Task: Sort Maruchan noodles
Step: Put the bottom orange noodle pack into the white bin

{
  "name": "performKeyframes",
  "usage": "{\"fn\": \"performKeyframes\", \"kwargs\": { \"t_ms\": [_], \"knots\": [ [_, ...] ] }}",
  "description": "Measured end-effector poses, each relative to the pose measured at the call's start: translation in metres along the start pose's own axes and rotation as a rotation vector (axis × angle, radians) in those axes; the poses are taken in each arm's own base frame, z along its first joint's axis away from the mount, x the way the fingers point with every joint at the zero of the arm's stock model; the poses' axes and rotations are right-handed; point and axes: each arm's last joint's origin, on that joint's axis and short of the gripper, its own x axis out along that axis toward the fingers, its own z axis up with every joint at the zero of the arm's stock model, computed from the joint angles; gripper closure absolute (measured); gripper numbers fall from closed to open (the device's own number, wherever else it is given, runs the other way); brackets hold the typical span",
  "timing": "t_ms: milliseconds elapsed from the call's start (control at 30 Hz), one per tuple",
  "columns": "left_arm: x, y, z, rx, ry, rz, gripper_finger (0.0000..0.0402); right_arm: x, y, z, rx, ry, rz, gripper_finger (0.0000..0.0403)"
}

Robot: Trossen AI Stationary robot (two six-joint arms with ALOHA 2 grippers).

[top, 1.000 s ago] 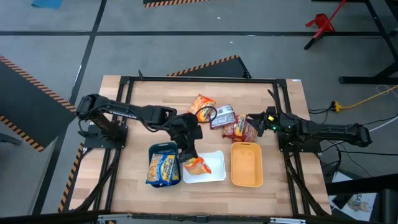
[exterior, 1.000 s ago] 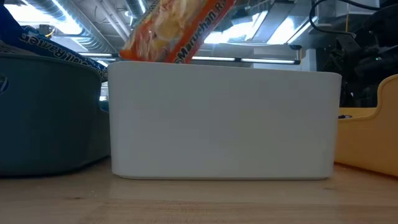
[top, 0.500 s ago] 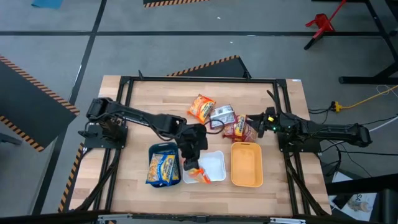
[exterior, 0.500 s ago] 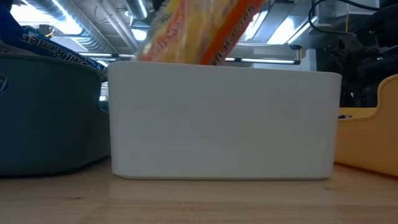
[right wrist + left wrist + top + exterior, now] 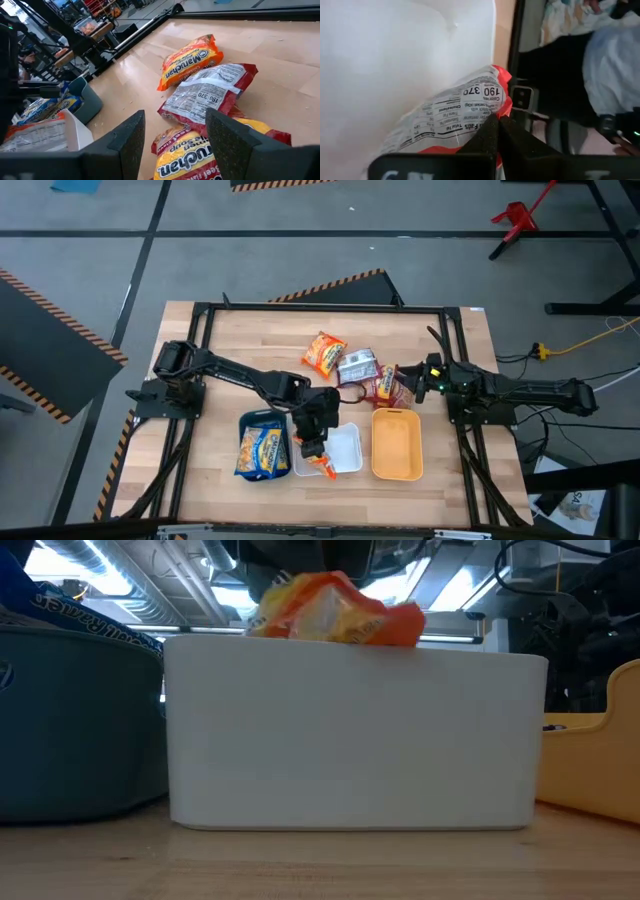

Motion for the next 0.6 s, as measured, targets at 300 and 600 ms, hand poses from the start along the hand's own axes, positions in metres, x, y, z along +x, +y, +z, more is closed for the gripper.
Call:
{"fn": "performKeyframes", "kwargs": {
  "t_ms": [300, 600],
  "knots": [
    [-0.008, 0.013, 0.014, 0.084, -0.141, 0.123, 0.0351, 0.0, 0.0, 0.0, 0.011, -0.001, -0.001, 0.0207],
    [-0.001, 0.027, 0.03, 0.166, -0.222, 0.124, 0.0302, 0.0, 0.0, 0.0, 0.006, -0.002, -0.002, 0.0207]
  ]
}}
